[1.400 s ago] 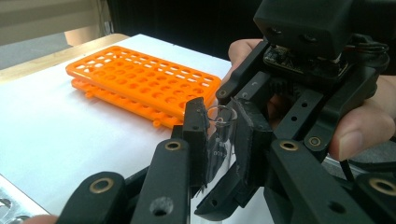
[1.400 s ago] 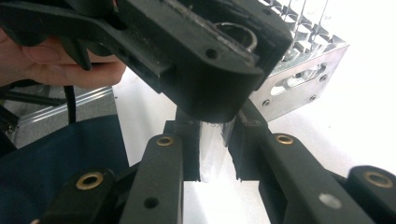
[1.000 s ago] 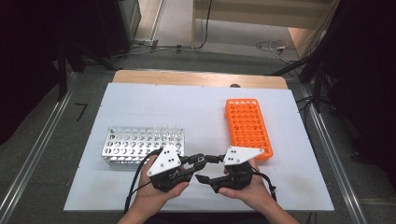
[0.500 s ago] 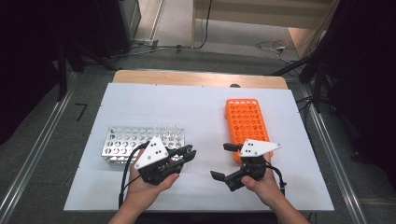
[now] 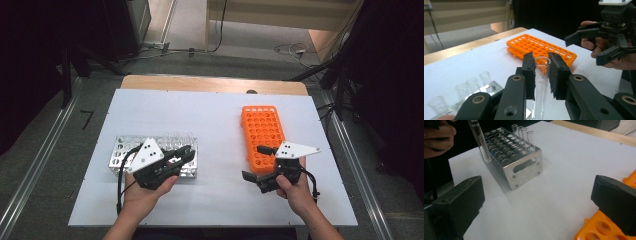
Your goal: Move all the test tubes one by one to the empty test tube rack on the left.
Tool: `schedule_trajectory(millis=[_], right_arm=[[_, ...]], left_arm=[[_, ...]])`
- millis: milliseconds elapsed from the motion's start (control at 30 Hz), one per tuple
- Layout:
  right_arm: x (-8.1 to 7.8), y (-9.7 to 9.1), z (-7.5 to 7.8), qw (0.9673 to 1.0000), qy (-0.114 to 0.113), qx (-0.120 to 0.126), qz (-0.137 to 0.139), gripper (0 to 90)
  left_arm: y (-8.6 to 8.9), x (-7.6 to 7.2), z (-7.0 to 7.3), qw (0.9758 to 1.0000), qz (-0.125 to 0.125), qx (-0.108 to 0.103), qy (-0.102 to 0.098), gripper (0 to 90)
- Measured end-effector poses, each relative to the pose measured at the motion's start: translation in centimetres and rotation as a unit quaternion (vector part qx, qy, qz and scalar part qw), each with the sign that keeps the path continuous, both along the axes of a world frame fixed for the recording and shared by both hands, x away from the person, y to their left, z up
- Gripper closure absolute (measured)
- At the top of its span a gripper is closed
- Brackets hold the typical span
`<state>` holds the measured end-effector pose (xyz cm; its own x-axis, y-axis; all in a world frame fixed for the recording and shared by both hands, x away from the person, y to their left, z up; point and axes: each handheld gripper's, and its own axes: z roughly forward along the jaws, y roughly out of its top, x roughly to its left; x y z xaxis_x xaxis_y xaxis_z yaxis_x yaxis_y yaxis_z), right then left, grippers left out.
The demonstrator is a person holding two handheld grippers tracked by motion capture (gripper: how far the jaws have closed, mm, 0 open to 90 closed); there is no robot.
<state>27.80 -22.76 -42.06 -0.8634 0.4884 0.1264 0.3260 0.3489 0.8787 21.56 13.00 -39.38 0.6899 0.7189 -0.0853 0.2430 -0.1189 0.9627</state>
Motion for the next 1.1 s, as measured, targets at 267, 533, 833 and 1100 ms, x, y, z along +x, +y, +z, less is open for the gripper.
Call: schedule_trajectory(millis=[267, 533, 833, 1100], right_arm=[[0.1, -1.9, 0.1, 0.9996, 0.001, 0.004, -0.028, 0.0], [0.0, -3.6, 0.0, 0.9988, 0.0, 0.002, -0.049, 0.0], [-0.5, -5.5, -0.5, 0.9977, 0.006, -0.006, -0.068, 0.0], [-0.8, -7.2, -0.9, 0.9964, 0.01, -0.005, -0.084, 0.0]], left_arm=[[2.6, 0.4, 0.8, 0.9994, 0.034, 0.006, -0.009, 76.3], [4.6, 1.5, 1.4, 0.9979, 0.063, 0.008, -0.015, 76.3], [5.7, 3.8, 0.8, 0.9953, 0.095, 0.013, -0.012, 76.3], [6.1, 5.6, -0.1, 0.9924, 0.121, 0.021, -0.008, 76.3]])
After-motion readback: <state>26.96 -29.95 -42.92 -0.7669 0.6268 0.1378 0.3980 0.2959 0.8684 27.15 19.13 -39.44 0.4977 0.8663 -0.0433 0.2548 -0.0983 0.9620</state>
